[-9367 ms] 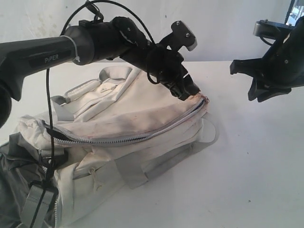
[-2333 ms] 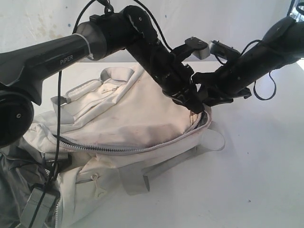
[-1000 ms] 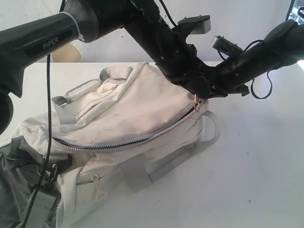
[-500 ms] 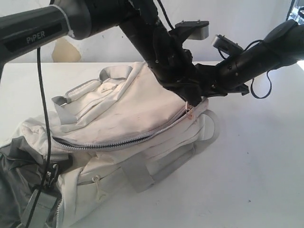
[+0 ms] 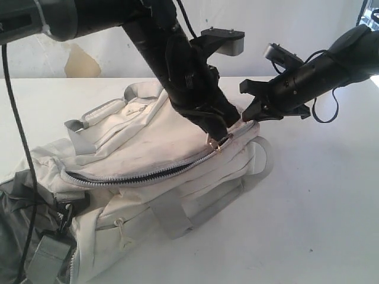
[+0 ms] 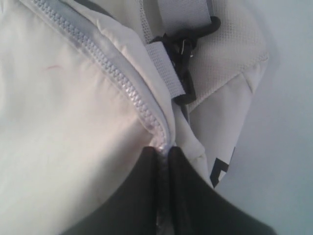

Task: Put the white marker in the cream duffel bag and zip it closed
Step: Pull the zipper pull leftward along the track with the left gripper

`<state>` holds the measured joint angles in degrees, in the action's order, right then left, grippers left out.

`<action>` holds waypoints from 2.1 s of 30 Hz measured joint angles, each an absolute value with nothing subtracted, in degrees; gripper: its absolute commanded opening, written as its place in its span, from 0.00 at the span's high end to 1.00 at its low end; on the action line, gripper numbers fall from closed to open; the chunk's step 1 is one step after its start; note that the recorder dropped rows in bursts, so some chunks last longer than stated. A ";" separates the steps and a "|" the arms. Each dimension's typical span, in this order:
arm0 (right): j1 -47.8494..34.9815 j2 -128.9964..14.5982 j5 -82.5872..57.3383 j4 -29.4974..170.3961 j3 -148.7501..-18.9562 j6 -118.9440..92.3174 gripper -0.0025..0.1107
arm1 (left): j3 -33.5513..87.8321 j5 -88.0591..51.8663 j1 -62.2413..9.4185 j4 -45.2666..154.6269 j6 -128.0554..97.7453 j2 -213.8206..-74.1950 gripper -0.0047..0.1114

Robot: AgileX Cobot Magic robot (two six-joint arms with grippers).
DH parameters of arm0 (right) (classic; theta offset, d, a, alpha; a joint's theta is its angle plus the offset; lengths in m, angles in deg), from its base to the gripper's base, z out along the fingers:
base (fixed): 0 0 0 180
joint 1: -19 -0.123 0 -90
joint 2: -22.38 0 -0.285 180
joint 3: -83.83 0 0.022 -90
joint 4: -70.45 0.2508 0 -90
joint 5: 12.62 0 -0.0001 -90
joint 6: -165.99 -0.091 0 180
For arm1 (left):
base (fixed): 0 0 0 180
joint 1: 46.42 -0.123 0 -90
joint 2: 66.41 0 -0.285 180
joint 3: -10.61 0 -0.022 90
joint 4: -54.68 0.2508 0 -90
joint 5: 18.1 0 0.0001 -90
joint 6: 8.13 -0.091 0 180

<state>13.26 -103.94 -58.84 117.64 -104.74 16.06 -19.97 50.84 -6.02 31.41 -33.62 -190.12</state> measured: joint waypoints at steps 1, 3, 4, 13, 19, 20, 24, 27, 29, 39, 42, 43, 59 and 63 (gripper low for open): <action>13.26 -103.94 -58.84 117.64 -104.74 16.06 0.98 | -19.24 50.84 -6.02 32.09 -33.62 -189.59 0.96; 13.26 -103.94 -58.84 117.64 -104.74 16.06 0.98 | -17.50 50.84 -6.02 33.27 -33.62 -188.44 0.96; 13.26 -103.94 -58.84 117.64 -104.74 16.06 0.98 | -16.83 50.63 -6.02 33.52 -33.62 -187.91 0.96; 13.26 -103.94 -58.53 117.64 -104.74 16.06 0.98 | -9.19 50.58 -5.90 36.07 -33.62 -180.82 0.96; 13.26 -103.94 -58.40 117.64 -104.74 16.06 0.98 | -4.32 50.65 -5.90 36.96 -33.62 -176.33 0.96; 13.26 -103.94 -58.40 117.64 -104.74 16.06 0.98 | -3.42 50.65 -5.90 36.96 -33.62 -175.40 0.96; 13.26 -103.94 -58.40 117.64 -104.74 16.06 0.98 | 0.32 50.65 -5.90 37.43 -33.62 -171.75 0.96; 13.26 -103.94 -58.26 117.64 -104.74 16.06 0.98 | 3.15 50.65 -5.90 38.17 -32.71 -169.28 0.96; 13.26 -103.94 -58.13 117.64 -104.74 16.06 0.98 | 5.29 50.78 -5.90 38.50 -32.49 -167.66 0.96; 13.26 -103.94 -58.13 117.52 -104.74 15.83 0.98 | 14.62 50.87 -5.90 39.13 -31.48 -159.04 0.96; 13.26 -103.94 -58.13 117.42 -104.74 15.73 0.98 | 17.35 50.87 -5.90 40.12 -31.21 -156.58 0.96; 13.26 -103.94 -58.13 117.42 -104.74 15.73 0.98 | 18.03 50.87 -5.90 40.73 -31.06 -155.70 0.96; 13.26 -103.94 -58.69 117.31 -104.74 15.73 0.98 | 29.51 49.14 -5.90 49.88 -26.44 -146.89 0.96; 13.26 -103.94 -58.98 117.31 -104.74 15.71 0.98 | 30.02 48.64 -5.90 52.96 -23.83 -144.91 0.96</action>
